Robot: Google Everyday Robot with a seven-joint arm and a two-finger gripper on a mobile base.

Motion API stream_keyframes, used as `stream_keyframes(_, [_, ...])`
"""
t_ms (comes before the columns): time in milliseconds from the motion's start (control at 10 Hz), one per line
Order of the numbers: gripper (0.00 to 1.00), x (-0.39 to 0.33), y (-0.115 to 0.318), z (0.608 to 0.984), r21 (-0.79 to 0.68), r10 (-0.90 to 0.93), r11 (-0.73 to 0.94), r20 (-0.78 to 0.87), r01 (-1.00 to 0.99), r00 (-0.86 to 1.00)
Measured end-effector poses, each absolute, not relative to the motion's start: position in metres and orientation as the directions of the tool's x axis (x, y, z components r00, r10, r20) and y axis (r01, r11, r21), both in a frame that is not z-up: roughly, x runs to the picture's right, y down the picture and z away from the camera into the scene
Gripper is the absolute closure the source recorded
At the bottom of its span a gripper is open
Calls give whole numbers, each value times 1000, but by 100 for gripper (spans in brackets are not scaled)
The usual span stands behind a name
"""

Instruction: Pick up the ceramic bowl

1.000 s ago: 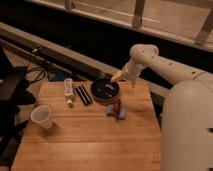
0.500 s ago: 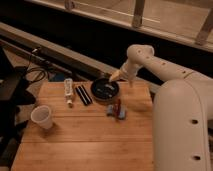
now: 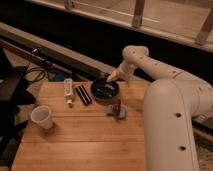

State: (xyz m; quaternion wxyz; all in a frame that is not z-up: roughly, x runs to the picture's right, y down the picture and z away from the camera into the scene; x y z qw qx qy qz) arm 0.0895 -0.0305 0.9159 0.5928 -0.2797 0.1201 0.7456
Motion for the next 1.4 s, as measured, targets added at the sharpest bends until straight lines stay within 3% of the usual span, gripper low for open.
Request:
stream_keyframes(1200, [20,84,-2,970,-101,785,-270,-599,-957,-158])
stream_keyframes(1400, [35,82,0,973,-96,782,-266,-603,-959,-157])
